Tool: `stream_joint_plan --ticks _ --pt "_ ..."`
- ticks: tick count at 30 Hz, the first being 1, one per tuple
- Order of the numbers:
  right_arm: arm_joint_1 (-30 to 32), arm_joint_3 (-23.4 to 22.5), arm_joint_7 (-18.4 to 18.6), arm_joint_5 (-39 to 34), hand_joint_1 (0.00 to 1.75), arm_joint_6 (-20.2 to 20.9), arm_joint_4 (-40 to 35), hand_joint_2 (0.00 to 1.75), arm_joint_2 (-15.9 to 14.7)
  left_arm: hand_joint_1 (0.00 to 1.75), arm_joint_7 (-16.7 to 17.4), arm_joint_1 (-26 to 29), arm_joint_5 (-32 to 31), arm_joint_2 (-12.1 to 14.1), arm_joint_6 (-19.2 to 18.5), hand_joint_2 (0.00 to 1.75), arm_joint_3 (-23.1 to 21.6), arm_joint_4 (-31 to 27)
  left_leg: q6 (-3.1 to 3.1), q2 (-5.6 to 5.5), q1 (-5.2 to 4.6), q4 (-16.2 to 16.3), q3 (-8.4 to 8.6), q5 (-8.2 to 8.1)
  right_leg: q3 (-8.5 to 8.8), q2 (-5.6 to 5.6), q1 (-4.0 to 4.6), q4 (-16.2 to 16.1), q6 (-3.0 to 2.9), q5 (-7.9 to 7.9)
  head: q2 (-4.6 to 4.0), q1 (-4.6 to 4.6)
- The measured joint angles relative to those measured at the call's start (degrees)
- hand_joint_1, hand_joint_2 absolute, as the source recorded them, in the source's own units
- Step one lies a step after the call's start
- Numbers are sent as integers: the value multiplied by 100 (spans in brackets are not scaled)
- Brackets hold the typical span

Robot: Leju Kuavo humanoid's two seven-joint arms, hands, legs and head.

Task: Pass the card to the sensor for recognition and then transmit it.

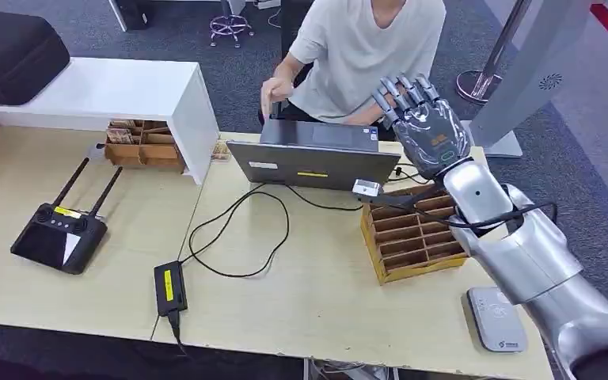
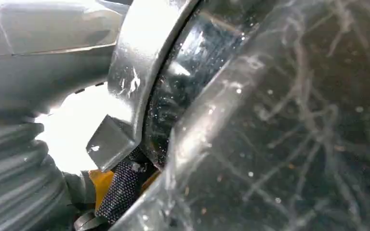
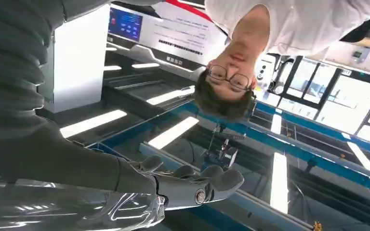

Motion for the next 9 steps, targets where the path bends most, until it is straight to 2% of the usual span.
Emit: stream_joint_plan --ticks 9 --pt "0 11 20 0 0 39 -2 175 0 0 35 -3 4 -2 -15 175 0 2 0 1 0 0 0 0 0 1 0 0 0 0 0 0"
